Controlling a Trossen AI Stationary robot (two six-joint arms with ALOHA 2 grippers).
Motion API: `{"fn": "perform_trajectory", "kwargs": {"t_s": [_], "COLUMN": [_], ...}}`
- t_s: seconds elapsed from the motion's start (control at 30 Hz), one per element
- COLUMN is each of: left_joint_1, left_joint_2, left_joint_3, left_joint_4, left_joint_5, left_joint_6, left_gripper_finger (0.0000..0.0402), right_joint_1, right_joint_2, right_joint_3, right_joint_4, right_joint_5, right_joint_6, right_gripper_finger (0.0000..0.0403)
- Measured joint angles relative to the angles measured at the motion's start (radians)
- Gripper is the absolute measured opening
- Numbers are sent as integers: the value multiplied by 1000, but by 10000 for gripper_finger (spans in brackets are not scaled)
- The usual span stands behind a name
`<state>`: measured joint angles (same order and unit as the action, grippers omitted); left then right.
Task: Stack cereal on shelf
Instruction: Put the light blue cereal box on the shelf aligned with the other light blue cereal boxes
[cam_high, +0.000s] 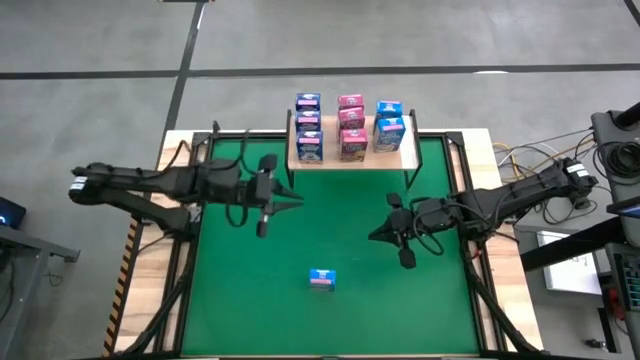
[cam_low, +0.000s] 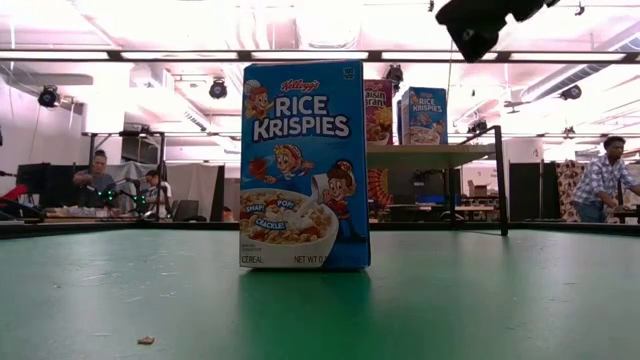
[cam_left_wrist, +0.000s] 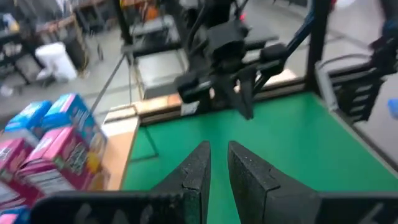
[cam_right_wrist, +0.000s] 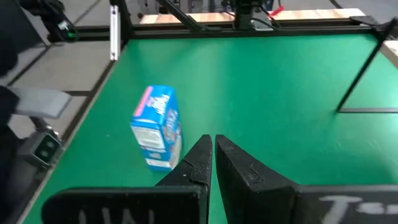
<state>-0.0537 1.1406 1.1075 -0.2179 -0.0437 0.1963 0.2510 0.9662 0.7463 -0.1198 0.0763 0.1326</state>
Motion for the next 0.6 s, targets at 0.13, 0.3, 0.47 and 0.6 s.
{"fn": "perform_trajectory", "kwargs": {"t_s": [0.13,0.3,0.47,0.6], "left_joint_1": [-42,-55,-55,-54], "left_joint_2": [-73,-127,-162,-180], "left_joint_3": [-130,-252,-347,-382], "left_joint_4": [168,339,452,509], "left_joint_5": [0,0,0,0], "left_joint_6": [2,3,5,35], "left_gripper_finger": [38,38,38,38], "right_joint_1": [17,25,28,28], "right_joint_2": [32,94,177,251], "right_joint_3": [36,101,204,313], "right_joint_4": [-1,-4,-74,-171], "right_joint_5": [0,0,-1,-1], "right_joint_6": [26,27,27,28], "right_gripper_finger": [13,13,13,13]}}
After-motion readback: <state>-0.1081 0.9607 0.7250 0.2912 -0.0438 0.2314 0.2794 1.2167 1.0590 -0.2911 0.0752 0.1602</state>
